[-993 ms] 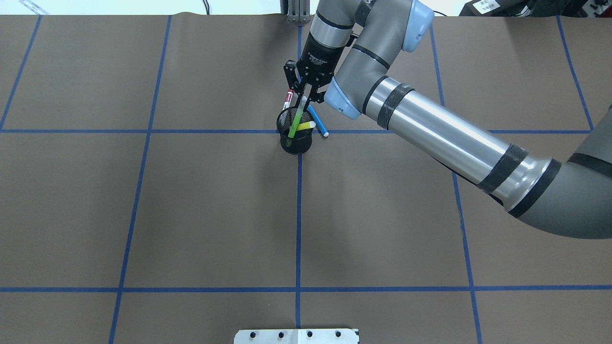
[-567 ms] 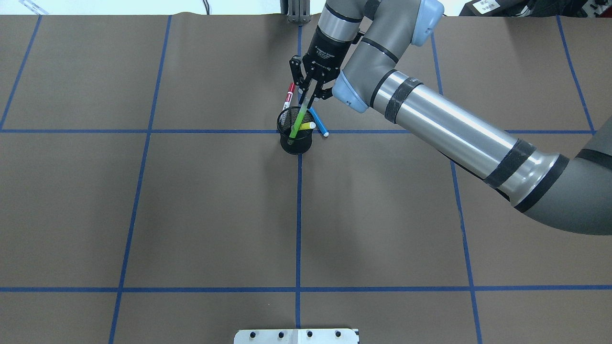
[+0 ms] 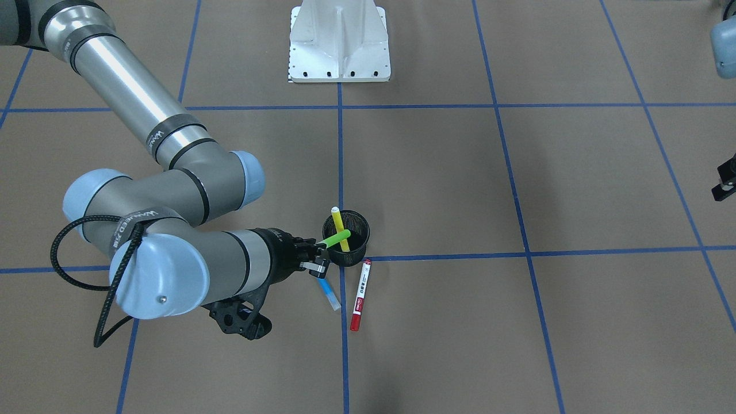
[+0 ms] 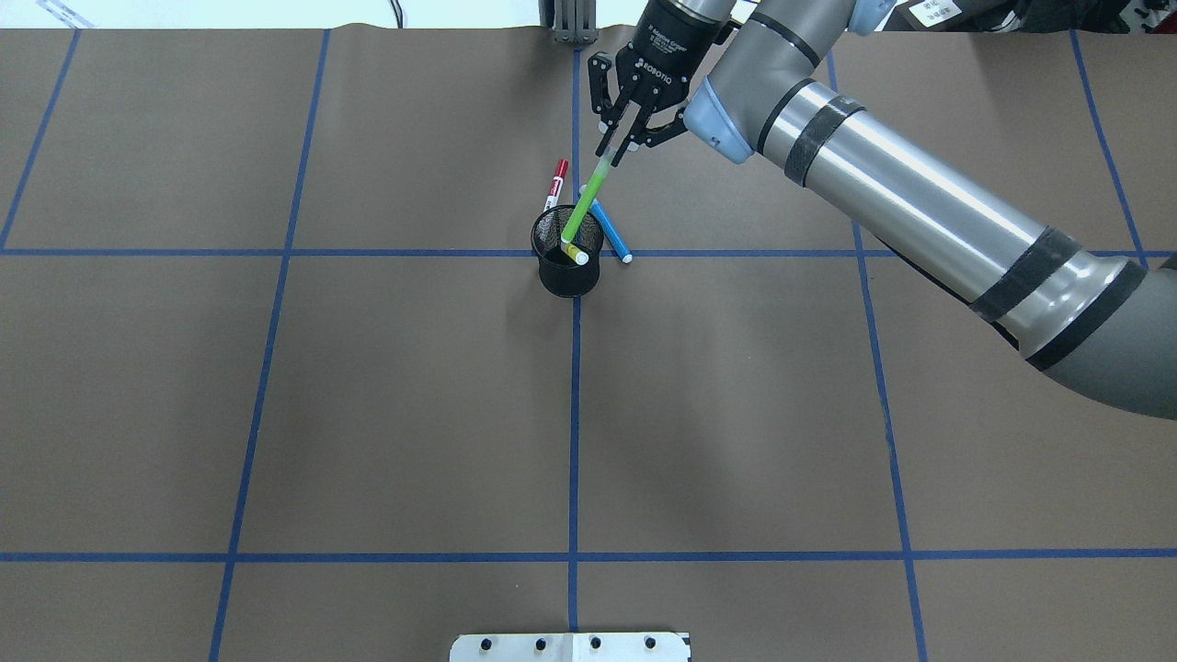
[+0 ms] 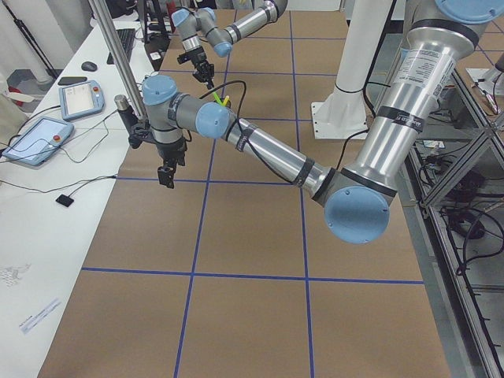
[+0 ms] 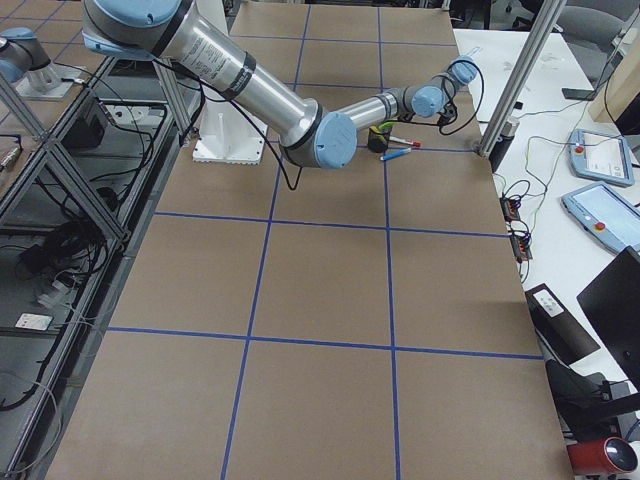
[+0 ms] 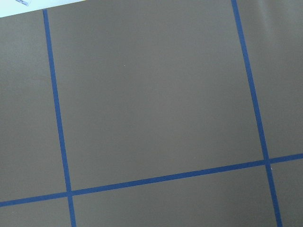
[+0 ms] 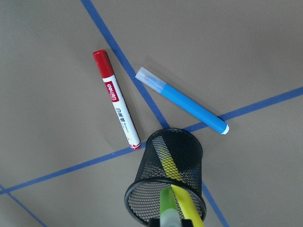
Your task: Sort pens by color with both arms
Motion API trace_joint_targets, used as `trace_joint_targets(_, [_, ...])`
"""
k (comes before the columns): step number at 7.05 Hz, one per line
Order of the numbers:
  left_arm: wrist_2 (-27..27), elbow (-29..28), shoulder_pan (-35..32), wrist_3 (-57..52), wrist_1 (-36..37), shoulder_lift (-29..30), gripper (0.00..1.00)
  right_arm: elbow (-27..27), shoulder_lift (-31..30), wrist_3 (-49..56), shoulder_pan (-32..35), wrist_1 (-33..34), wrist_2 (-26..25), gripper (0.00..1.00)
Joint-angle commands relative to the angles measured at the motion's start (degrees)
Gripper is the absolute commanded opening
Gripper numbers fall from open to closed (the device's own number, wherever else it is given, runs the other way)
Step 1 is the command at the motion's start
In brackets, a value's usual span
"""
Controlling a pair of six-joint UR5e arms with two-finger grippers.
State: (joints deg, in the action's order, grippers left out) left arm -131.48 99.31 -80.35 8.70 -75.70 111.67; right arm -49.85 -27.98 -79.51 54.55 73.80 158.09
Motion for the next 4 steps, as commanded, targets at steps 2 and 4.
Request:
trace_joint_targets(2, [0.0, 0.7, 0.3, 1.5, 3.5, 2.2, 0.99, -0.4, 0.7, 4.4, 3.6, -0.5, 1.3, 0.18])
trace_joint_targets(4, [0.5, 2.7, 3.8, 21.6, 4.5, 9.3, 0.99, -0.4, 2.4, 9.3, 3.6, -0.6, -1.4, 0.18])
